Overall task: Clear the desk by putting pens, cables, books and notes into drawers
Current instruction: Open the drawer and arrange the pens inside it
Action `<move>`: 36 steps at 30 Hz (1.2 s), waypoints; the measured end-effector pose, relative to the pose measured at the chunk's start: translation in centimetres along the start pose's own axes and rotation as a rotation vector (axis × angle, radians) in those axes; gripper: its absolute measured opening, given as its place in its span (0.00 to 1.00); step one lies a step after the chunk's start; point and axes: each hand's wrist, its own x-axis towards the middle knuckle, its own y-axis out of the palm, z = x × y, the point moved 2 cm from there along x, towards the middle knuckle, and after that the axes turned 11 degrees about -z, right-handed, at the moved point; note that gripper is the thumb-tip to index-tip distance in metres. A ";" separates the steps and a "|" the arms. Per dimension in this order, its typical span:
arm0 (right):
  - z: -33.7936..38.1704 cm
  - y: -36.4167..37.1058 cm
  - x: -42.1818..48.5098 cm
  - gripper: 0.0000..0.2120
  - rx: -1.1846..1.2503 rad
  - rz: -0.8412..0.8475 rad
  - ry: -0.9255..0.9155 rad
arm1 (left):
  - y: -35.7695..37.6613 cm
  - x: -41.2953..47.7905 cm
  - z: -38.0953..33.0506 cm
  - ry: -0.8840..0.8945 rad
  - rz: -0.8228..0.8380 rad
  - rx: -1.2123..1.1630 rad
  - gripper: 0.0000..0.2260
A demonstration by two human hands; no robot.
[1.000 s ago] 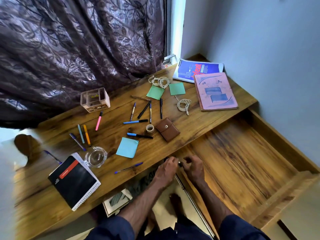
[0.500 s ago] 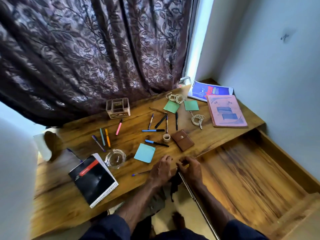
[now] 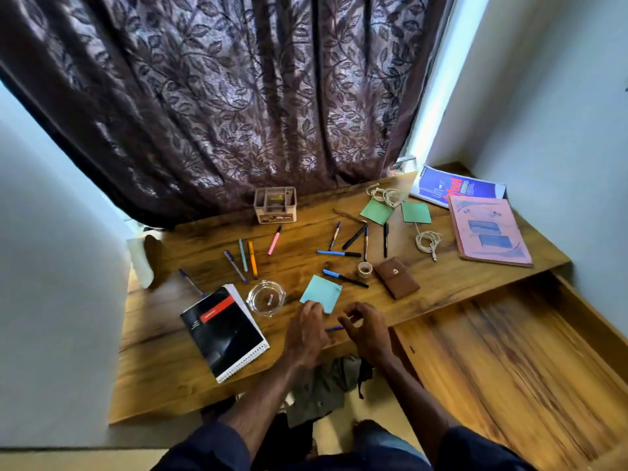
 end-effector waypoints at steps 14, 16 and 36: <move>4.4 8.7 7.6 0.05 0.028 0.265 -0.111 | -3.5 5.6 12.2 -0.557 -0.040 0.208 0.20; 4.1 9.7 8.6 0.04 0.048 0.307 -0.100 | -3.2 5.9 12.8 -0.519 -0.023 0.251 0.16; 8.3 15.4 12.3 0.02 0.130 0.257 -0.035 | -6.0 8.2 17.5 -0.821 0.032 -0.149 0.15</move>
